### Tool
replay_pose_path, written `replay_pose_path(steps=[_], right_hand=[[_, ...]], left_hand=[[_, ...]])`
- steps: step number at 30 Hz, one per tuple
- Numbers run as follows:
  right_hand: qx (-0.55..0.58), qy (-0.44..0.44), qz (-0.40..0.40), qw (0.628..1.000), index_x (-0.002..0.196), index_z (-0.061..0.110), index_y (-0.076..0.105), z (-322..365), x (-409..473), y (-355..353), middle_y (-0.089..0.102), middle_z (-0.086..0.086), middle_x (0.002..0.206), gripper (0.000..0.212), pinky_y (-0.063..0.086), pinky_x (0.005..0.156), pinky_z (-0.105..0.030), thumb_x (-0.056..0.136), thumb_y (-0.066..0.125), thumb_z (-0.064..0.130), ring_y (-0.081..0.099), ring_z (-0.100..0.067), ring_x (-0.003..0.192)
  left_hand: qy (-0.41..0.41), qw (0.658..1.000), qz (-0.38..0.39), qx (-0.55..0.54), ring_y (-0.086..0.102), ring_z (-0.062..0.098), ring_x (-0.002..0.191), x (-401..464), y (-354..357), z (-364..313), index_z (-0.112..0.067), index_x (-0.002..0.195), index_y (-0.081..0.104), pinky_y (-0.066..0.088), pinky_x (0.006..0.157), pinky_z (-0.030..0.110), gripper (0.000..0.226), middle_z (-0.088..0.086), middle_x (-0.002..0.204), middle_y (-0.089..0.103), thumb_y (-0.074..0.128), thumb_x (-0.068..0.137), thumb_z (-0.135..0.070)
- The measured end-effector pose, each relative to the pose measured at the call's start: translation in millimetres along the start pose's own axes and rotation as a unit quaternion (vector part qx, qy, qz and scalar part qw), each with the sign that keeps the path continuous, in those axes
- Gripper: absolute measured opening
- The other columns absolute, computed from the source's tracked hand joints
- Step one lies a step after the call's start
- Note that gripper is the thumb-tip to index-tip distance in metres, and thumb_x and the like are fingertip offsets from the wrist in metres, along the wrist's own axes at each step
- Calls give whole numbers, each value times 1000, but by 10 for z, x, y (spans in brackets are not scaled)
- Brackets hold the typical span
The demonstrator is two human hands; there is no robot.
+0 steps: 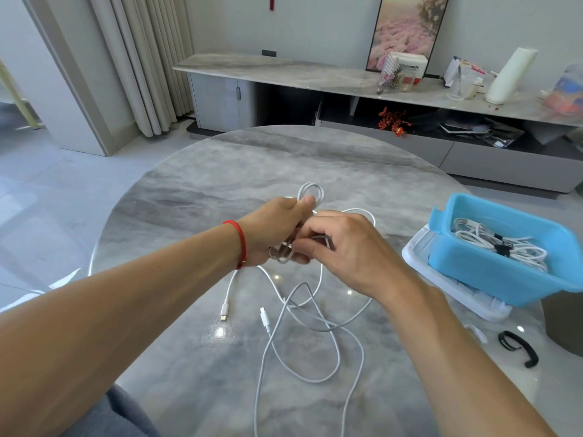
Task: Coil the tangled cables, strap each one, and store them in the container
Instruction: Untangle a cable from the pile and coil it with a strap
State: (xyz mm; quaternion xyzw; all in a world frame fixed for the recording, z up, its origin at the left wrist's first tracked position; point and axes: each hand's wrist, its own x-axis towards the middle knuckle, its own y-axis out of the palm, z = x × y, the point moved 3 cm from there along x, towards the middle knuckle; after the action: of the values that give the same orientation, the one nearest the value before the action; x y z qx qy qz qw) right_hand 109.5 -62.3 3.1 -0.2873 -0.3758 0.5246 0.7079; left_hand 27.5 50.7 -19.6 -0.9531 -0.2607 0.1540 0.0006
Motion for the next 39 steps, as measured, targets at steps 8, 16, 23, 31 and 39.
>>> replay_pose_path(steps=[8, 16, 23, 31, 39], right_hand=[[-15, 75, -76, 994, 87, 28, 46, -112, -10, -30, 62, 12, 69, 44, 46, 66, -37, 77, 80, 54, 58, -12, 69], [-4, 67, -72, 995, 85, 22, 57, -201, -13, -119, 62, 20, 72, 30, 44, 66, -22, 82, 84, 33, 59, -2, 71], [-84, 57, -84, 991, 94, 19, 79, -340, -74, -350, 67, 4, 90, 9, 49, 85, -44, 90, 79, 27, 61, -18, 90], [-111, 83, -107, 985, 92, 18, 77, -396, -92, -377, 64, 3, 85, 7, 44, 73, -30, 94, 73, 23, 58, -15, 80], [217, 152, -196, 944, 91, 14, 73, -504, -3, -230, 68, 0, 66, 9, 53, 56, -31, 99, 68, 12, 69, -20, 59]], left_hand=[[-79, 993, 80, -25, 38, 12, 41, -37, 86, 38, -20, 80, 60, 35, 41, 21, 36, 2, 60, 42, 42, 105, -39], [-63, 991, 80, 83, 18, 10, 43, 33, 110, 42, -23, 80, 52, 18, 42, 17, 40, -5, 56, 40, 37, 103, -52], [-25, 984, -6, 174, 21, 9, 39, 140, -95, 109, -20, 76, 46, 19, 40, 15, 48, -12, 45, 32, 32, 103, -57], [11, 952, 35, 305, 32, 19, 51, 151, -43, 112, -21, 71, 39, 33, 43, 22, 56, 0, 64, 39, 28, 96, -71], [138, 956, 22, 258, 33, 10, 45, 97, 28, 15, -18, 72, 40, 34, 42, 23, 46, -2, 61, 41, 32, 105, -49]])
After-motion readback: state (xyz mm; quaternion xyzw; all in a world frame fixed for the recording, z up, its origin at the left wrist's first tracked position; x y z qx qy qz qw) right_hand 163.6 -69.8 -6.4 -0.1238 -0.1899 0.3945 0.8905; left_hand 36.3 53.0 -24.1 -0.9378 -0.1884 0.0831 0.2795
